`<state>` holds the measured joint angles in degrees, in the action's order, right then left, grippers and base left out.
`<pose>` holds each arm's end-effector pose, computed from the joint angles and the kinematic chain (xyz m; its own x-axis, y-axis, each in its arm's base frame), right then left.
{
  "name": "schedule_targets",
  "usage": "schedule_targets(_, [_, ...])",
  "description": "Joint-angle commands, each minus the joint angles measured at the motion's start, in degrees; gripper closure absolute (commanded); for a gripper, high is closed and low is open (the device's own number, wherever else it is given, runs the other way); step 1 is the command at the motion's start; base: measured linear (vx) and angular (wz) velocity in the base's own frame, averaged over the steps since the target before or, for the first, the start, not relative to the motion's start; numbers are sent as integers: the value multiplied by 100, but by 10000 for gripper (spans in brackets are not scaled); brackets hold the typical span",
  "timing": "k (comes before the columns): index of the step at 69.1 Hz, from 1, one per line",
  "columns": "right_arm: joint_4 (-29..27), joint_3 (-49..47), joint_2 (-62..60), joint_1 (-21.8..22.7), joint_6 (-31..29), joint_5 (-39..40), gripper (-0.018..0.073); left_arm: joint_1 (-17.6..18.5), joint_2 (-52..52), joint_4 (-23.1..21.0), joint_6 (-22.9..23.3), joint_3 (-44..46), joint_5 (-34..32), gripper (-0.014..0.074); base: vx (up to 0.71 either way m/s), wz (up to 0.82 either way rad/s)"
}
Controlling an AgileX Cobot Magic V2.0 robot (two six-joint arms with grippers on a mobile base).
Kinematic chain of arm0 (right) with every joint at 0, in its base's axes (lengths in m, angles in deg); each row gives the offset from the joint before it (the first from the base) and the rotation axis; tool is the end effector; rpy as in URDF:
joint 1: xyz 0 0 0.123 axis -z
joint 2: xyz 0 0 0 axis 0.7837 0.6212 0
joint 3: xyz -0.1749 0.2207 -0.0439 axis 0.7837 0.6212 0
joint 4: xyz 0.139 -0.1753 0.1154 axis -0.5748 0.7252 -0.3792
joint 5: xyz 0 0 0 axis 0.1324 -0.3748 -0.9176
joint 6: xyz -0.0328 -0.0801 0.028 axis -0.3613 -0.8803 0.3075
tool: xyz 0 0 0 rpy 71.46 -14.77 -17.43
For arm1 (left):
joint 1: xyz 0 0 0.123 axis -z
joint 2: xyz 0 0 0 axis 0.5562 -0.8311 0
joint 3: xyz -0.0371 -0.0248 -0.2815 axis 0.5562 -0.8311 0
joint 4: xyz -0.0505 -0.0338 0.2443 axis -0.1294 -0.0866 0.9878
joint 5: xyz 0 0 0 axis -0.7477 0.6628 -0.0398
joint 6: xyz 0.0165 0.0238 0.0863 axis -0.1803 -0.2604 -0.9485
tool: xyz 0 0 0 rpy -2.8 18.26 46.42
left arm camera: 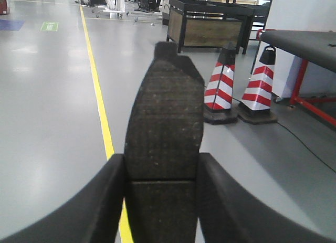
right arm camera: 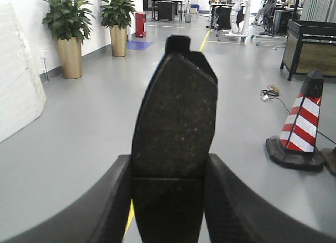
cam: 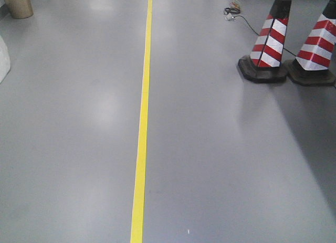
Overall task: Move and align brake pads A on conveyor
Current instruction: 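Drive the base past the striped cones toward the black conveyor belt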
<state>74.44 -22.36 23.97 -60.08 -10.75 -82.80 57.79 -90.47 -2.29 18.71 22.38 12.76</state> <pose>0.0409 0.0119 0.2982 -0.0756 -0.0682 -0.9948 -0.2129 0.9758 -0.0507 0.0162 0.0067 0.3045 -0.1775 -0.1132 -0.9776 0.2498 0.9556 -0.1560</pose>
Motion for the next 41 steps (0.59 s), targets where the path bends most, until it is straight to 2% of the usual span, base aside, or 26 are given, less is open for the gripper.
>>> schedule_targets(1, [-5,-152,71,24,-63,559,561,17,-87,48,8,143,-565,602,82,0])
schedule_targets(41, [-4,-152,71,29,-63,558,561,17,-87,46,8,143,-553,602,80,-3])
